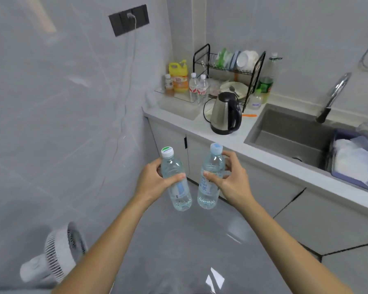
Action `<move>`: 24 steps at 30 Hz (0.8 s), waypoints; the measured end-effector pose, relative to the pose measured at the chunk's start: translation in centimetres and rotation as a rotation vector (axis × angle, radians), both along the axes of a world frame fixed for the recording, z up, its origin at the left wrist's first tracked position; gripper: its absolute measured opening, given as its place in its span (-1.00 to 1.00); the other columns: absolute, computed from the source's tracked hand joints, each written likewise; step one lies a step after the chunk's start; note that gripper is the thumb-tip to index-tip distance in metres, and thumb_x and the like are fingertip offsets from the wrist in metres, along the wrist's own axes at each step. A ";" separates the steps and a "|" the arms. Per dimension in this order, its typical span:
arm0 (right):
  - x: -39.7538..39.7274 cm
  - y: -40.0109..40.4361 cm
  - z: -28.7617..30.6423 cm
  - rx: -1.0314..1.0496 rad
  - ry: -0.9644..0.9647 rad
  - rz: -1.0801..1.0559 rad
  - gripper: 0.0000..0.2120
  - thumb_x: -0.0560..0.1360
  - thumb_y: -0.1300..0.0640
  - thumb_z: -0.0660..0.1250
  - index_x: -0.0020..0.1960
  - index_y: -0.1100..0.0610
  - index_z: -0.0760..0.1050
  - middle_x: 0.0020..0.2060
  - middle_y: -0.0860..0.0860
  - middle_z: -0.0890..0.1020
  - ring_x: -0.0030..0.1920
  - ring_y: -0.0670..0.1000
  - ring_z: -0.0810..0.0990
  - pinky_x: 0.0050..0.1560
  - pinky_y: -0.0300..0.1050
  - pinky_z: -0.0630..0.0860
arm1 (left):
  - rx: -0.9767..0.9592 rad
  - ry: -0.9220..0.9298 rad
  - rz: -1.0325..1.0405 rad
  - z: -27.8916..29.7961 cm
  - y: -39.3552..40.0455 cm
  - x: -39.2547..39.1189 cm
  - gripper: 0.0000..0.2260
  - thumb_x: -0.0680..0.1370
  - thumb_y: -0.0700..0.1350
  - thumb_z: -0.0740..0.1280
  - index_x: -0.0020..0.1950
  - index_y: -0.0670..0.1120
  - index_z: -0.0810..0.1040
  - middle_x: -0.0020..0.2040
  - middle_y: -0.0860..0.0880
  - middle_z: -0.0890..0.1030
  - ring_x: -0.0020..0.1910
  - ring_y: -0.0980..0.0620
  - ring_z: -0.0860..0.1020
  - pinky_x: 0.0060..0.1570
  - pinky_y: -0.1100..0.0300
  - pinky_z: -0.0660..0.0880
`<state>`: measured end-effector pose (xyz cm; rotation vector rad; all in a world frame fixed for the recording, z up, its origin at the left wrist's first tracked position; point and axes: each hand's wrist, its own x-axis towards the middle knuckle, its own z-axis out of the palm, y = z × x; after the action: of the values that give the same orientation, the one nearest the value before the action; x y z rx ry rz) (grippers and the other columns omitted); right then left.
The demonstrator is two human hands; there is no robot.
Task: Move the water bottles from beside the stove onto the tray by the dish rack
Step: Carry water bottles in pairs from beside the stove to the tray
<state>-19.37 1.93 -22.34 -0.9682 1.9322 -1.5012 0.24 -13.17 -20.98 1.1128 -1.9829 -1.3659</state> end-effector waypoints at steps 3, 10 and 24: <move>-1.6 -5.7 -0.3 0.023 -0.019 0.060 -0.40 0.34 -0.14 0.63 0.27 -0.30 0.41 0.05 -0.24 0.69 0.11 -0.12 0.68 0.14 0.16 0.67 | 0.020 0.017 0.064 -0.5 -4.5 -1.2 -0.58 0.26 0.12 0.65 0.07 0.08 0.70 -0.04 0.11 0.76 -0.03 0.10 0.72 0.11 -0.11 0.67; -5.3 -21.0 -1.3 0.027 0.018 0.093 -0.46 0.42 0.01 0.64 0.27 -0.17 0.44 0.04 -0.27 0.69 0.08 -0.19 0.67 0.11 0.14 0.68 | -0.008 0.017 0.080 -2.0 -19.1 -4.9 -0.57 0.27 0.19 0.63 0.07 0.11 0.68 -0.06 0.15 0.76 -0.08 0.14 0.72 0.05 -0.05 0.68; -16.0 -43.5 0.9 0.016 0.033 -0.121 -0.42 0.39 -0.05 0.65 0.30 -0.17 0.45 0.10 -0.20 0.70 0.16 -0.14 0.66 0.21 0.15 0.63 | -0.042 0.010 -0.043 0.4 -44.5 -17.1 -0.64 0.35 0.09 0.66 0.09 0.10 0.67 -0.06 0.16 0.75 -0.10 0.20 0.69 -0.08 0.15 0.60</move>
<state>-35.32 -41.58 -21.41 -0.8887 2.0557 -1.5422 -16.82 -57.67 -20.60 1.0480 -2.0299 -1.3428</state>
